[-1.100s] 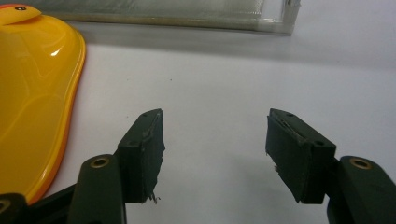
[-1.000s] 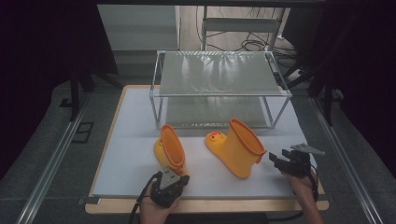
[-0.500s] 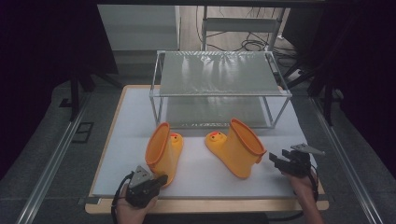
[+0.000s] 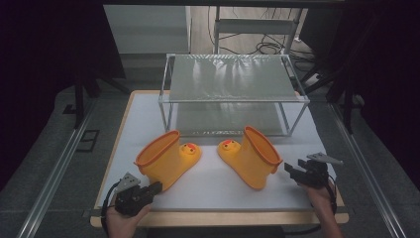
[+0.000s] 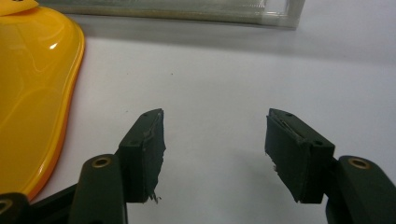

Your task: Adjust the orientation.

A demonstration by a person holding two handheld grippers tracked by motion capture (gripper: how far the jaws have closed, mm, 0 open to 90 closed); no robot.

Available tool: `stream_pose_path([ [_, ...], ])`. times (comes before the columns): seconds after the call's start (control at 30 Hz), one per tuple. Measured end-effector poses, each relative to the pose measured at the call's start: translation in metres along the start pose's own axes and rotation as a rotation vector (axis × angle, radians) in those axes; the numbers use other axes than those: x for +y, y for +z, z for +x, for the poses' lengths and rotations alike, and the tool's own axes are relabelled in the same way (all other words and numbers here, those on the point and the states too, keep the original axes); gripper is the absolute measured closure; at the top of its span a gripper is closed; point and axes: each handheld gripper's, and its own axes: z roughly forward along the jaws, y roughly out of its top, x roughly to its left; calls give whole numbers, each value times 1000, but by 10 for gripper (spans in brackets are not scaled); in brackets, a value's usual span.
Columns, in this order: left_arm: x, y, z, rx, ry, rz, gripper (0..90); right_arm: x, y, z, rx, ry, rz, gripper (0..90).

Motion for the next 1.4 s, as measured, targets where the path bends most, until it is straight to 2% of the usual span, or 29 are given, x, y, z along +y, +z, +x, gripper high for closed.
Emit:
stream_pose_path([
  [0.1, 0, -10, 3, -15, -1, -14, 695, 1, -1, 0, 13, 9, -7, 379],
  [0.17, 1, -30, 15, 16, -11, -57, 663, 2, -2, 1, 33, 16, -17, 383],
  [0.2, 1, -30, 15, 16, -11, -57, 650, 2, -2, 1, 33, 16, -17, 383],
  [0.23, 3, -41, 25, 40, -28, -78, 638, 3, -3, 2, 45, 11, -24, 400],
  [0.27, 4, -43, 29, 55, -32, -76, 625, 3, -3, 3, 56, 10, -25, 402],
  [0.3, 4, -43, 29, 55, -32, -76, 611, 3, -3, 3, 56, 10, -25, 402],
  [0.37, 10, -41, 38, 97, -26, -52, 580, 4, -2, 5, 69, -9, -25, 422],
  [0.47, 16, -36, 44, 101, -23, -41, 553, 5, -2, 7, 91, -31, -23, 446],
  [0.53, 27, -26, 51, 111, -15, -23, 533, 5, -2, 7, 113, -46, -21, 472],
  [0.57, 27, -26, 51, 111, -15, -23, 527, 5, -2, 7, 113, -46, -21, 472],
  [0.63, 37, -16, 57, 116, -12, -16, 510, 5, -2, 6, 134, -66, -16, 508],
  [0.77, 47, -9, 62, 144, -5, -36, 506, 5, -3, 5, 151, -94, -6, 564],
  [0.8, 47, -9, 62, 144, -5, -36, 505, 5, -3, 5, 151, -94, -6, 564],
  [0.97, 57, -8, 66, 114, -3, -33, 489, 5, -2, 6, 182, -119, 12, 688],
  [1.13, 56, -9, 67, 86, -3, -39, 464, 6, 0, 9, 195, -144, 20, 781],
  [1.4, 56, -8, 68, 82, -5, -35, 435, 6, 9, 18, 233, -200, 45, 892],
])
